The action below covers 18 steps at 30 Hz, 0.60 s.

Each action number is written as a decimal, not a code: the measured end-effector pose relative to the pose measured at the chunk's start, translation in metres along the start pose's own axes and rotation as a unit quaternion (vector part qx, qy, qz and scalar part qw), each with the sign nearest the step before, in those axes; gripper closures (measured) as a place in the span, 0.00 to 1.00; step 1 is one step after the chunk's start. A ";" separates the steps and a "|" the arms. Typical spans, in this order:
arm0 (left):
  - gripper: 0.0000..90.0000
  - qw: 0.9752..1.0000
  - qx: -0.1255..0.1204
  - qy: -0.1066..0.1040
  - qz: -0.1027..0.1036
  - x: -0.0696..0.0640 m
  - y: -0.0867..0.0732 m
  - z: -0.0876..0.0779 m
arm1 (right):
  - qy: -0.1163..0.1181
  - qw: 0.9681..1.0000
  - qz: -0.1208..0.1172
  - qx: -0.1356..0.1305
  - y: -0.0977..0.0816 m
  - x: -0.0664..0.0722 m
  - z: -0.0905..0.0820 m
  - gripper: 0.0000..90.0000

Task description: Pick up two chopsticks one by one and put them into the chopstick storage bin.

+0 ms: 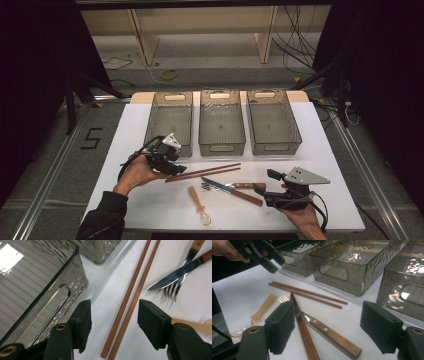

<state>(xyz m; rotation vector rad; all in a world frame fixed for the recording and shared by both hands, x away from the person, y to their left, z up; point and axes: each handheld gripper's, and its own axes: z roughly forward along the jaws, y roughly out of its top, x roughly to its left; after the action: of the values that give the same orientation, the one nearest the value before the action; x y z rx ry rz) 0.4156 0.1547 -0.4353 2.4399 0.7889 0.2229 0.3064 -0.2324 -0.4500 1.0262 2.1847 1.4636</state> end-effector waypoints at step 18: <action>0.71 0.995 0.071 -0.020 0.065 0.001 0.006 0.029 | 0.008 1.000 0.002 0.005 0.000 0.000 0.001 0.32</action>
<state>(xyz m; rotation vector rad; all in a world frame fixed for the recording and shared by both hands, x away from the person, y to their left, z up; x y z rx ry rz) 0.4289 0.1382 -0.4559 2.6249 0.6477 0.1714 0.3072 -0.2314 -0.4508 1.0266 2.2054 1.4680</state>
